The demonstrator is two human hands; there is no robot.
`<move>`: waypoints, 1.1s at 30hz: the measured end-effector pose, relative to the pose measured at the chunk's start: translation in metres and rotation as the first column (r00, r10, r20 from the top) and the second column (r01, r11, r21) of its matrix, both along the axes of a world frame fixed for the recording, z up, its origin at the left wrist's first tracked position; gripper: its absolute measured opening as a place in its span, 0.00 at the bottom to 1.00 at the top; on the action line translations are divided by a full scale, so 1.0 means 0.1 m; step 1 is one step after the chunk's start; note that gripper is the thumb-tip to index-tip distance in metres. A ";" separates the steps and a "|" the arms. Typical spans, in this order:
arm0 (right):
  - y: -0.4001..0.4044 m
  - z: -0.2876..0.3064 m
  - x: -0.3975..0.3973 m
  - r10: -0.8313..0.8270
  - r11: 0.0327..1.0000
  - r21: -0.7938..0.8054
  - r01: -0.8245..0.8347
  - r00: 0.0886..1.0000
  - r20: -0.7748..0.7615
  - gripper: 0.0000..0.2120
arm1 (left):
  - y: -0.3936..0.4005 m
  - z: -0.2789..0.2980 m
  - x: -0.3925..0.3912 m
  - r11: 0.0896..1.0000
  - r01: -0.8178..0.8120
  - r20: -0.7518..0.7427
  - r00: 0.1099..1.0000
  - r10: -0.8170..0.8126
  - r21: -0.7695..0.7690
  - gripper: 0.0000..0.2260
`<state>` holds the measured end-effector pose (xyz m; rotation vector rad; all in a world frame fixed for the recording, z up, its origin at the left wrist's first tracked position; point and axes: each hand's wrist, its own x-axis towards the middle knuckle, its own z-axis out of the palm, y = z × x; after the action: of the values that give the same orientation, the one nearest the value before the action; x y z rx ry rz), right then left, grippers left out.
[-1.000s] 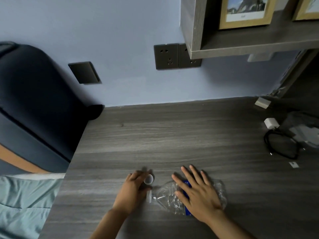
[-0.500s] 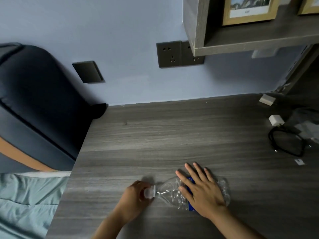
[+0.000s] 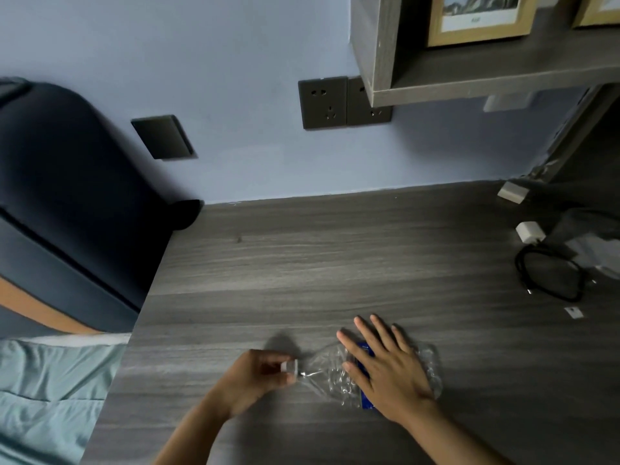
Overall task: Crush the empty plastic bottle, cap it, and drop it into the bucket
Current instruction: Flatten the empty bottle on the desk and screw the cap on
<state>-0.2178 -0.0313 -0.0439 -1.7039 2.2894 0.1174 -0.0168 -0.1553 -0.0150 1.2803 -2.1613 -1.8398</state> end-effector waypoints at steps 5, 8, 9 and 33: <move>0.00 -0.01 0.01 -0.003 1.000 -0.027 0.003 1.000 0.003 0.24 | -0.04 0.00 -0.01 0.995 0.019 0.008 1.000 -0.020 0.098 0.06; 0.00 0.00 0.02 -0.008 1.000 -0.019 0.008 1.000 0.017 0.24 | -0.04 -0.02 -0.02 0.983 -0.046 -0.007 0.999 0.049 0.179 0.04; 0.00 0.02 0.02 -0.007 1.000 -0.010 0.007 1.000 0.020 0.24 | -0.04 -0.02 -0.02 0.983 -0.051 -0.003 0.999 0.052 0.175 0.04; 0.28 0.64 0.17 0.242 0.968 -0.111 -0.227 0.958 0.152 0.48 | 0.27 0.88 0.19 0.976 -0.171 -0.030 0.984 0.177 0.132 0.10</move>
<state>-0.2004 -0.0028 0.0199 -1.9498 1.9978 -0.0801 0.0018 -0.1284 0.0729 1.3921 -1.8702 -1.9426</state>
